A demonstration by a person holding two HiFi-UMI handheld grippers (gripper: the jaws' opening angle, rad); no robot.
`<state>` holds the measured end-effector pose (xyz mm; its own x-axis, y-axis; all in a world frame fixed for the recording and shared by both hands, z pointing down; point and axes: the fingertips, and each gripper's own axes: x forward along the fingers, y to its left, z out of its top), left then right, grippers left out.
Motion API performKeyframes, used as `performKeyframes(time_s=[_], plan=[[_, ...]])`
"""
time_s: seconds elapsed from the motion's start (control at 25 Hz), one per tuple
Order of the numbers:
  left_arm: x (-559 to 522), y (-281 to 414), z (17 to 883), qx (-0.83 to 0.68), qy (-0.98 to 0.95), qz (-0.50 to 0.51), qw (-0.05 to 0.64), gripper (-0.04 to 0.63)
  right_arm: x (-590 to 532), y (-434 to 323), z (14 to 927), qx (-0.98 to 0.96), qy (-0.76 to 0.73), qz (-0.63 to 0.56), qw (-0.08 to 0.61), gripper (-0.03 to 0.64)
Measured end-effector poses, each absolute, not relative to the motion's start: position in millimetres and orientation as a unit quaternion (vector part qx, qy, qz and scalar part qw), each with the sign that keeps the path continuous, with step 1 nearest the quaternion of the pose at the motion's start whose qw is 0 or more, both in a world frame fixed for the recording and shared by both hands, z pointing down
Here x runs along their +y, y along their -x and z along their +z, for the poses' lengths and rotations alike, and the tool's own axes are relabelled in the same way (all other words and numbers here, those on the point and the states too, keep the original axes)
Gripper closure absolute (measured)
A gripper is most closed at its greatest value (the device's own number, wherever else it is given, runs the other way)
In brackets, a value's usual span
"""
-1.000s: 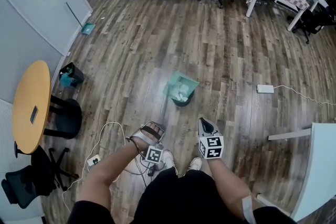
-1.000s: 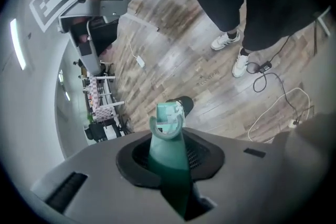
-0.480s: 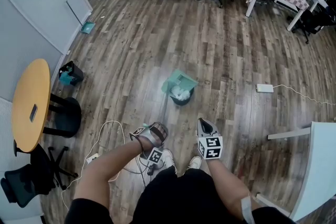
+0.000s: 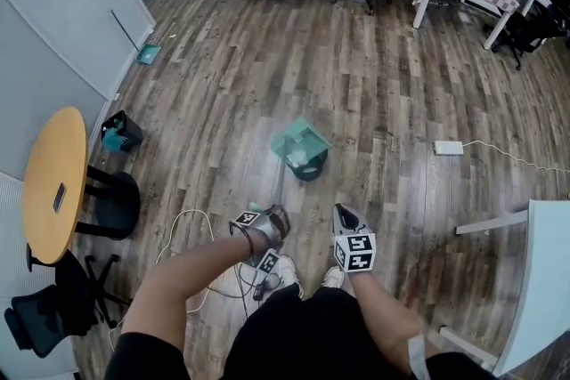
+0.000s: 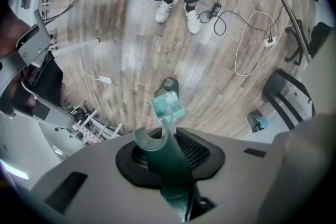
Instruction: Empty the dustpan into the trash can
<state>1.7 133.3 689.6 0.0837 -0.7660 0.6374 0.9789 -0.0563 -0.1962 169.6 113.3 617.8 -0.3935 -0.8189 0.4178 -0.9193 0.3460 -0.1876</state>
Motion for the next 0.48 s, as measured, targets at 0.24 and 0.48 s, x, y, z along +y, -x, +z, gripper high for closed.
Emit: performKeyframes(time_s=[0.24, 0.48], plan=[[129.4, -8.5, 686.4, -0.179, 0.304, -0.658, 0.665, 0.497, 118.6, -174.6, 618.3, -0.808, -0.54, 0.203, 0.124, 0.592], [129.6, -6.6, 688.2, -0.184, 0.299, -0.656, 0.668, 0.497, 120.3, -177.9, 619.4, -0.806, -0.542, 0.205, 0.12, 0.592]])
